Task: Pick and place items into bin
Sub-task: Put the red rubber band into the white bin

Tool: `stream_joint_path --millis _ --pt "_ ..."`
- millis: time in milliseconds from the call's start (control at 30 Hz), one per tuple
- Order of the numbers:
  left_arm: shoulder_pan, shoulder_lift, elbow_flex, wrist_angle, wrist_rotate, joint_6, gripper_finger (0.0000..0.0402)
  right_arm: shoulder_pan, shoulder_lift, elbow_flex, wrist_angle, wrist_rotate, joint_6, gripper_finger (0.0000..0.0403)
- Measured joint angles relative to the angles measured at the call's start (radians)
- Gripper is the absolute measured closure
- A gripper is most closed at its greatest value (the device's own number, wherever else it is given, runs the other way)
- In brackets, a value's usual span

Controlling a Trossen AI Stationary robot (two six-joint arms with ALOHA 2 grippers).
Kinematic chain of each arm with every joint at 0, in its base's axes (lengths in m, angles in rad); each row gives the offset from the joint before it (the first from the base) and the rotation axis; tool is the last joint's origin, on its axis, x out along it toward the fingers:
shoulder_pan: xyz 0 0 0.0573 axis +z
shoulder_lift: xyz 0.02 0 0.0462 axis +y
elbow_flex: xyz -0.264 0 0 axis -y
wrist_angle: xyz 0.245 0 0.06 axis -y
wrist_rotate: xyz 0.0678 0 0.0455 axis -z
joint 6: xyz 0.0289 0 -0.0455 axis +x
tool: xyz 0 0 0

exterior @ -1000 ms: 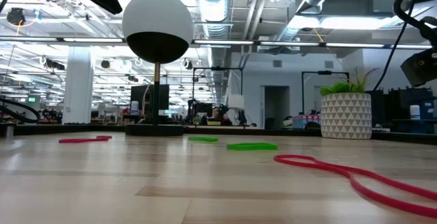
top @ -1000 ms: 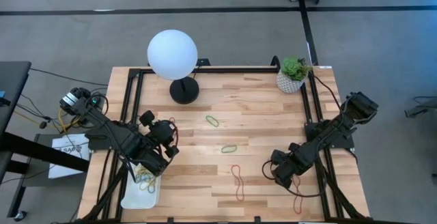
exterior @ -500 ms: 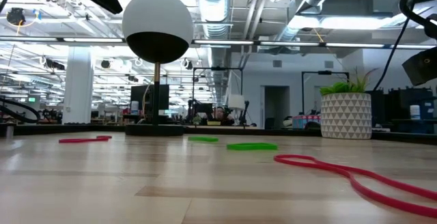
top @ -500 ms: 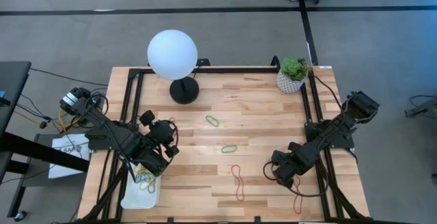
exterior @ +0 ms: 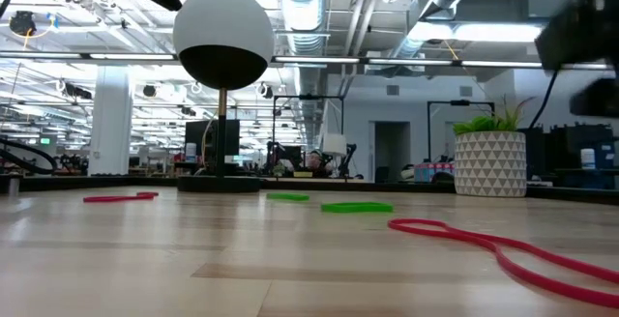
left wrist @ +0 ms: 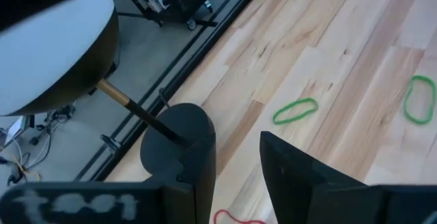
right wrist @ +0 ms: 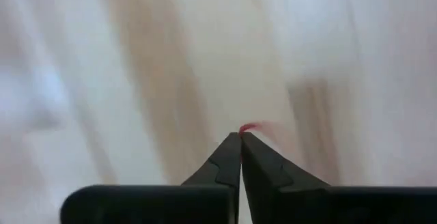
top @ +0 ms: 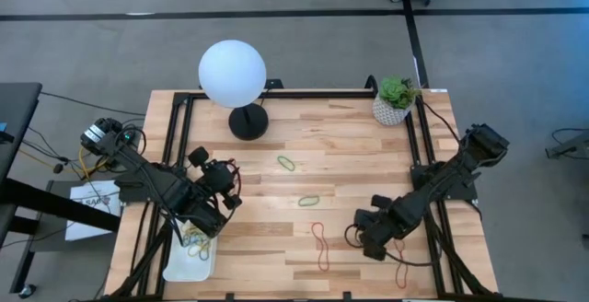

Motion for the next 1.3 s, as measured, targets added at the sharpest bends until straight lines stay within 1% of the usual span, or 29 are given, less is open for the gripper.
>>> stream_joint_path --millis 67,100,167,267,300,333,367,400,467,567,633,700,733,833,900,967,1033,1100,1200,1300 --pt "0.0 0.0 0.0 0.0 -0.003 0.0 0.0297 0.0 -0.001 0.051 0.08 0.064 -0.069 0.04" --pt "0.0 0.0 0.0 0.001 -0.003 -0.002 0.0297 -0.002 -0.002 0.07 0.133 0.12 -0.117 0.0399" --pt "0.0 0.0 0.0 0.005 -0.004 -0.007 0.0297 -0.005 -0.002 0.083 0.268 0.27 -0.236 0.0399" --pt "0.0 0.0 0.0 0.023 -0.005 -0.005 0.0297 -0.024 0.006 0.087 0.567 0.516 -0.425 0.0401" --pt "0.0 0.0 0.0 0.025 -0.01 -0.005 0.0297 -0.035 0.015 0.088 0.664 0.573 -0.479 0.0401" --pt "0.0 0.0 0.0 0.026 -0.011 -0.006 0.0297 -0.049 0.028 0.088 0.756 0.608 -0.536 0.0401" --pt "0.0 0.0 0.0 0.025 -0.011 -0.006 0.0297 -0.068 0.044 0.088 0.851 0.617 -0.593 0.0401" --pt "0.0 0.0 0.0 0.021 -0.012 -0.005 0.0297 -0.088 0.065 0.088 0.948 0.612 -0.648 0.0402" --pt "0.0 0.0 0.0 -0.002 -0.019 0.013 0.0297 -0.131 0.108 0.088 1.132 0.567 -0.757 0.0402" --pt "-0.002 0.0 0.0 -0.077 -0.021 0.001 0.0297 -0.204 0.211 0.106 1.381 0.41 -0.873 0.0402" --pt "-0.002 0.0 0.0 -0.171 -0.036 -0.034 0.0297 -0.247 0.298 0.152 1.496 0.311 -0.902 0.0402" --pt "-0.001 -0.002 0.0 -0.266 -0.05 -0.102 0.0297 -0.287 0.384 0.232 1.561 0.212 -0.909 0.0402" --pt "0.005 -0.007 -0.002 -0.271 -0.055 -0.123 0.0297 -0.302 0.422 0.285 1.563 0.158 -0.912 0.0402" --pt "0.016 -0.06 -0.016 -0.252 -0.08 -0.073 0.0297 -0.334 0.545 0.47 1.518 -0.009 -0.955 0.0403" --pt "0.03 -0.088 -0.018 -0.268 -0.122 -0.085 0.0297 -0.34 0.616 0.602 1.447 -0.08 -0.977 0.0403" --pt "0.049 -0.117 -0.041 -0.256 -0.156 -0.114 0.0297 -0.338 0.678 0.741 1.334 -0.095 -0.991 0.0403" --pt "0.068 -0.172 -0.058 -0.268 -0.186 -0.112 0.0297 -0.336 0.73 0.865 1.195 -0.095 -1.013 0.0403" --pt "0.099 -0.217 -0.07 -0.269 -0.197 -0.098 0.0297 -0.336 0.791 0.986 1.092 -0.095 -1.04 0.0403" --pt "0.141 -0.286 -0.084 -0.263 -0.195 -0.089 0.0297 -0.345 0.887 1.154 1.042 -0.094 -1.042 0.0403" --pt "0.172 -0.35 -0.1 -0.267 -0.196 -0.088 0.0297 -0.362 0.985 1.318 1.046 -0.098 -1.037 0.0403"
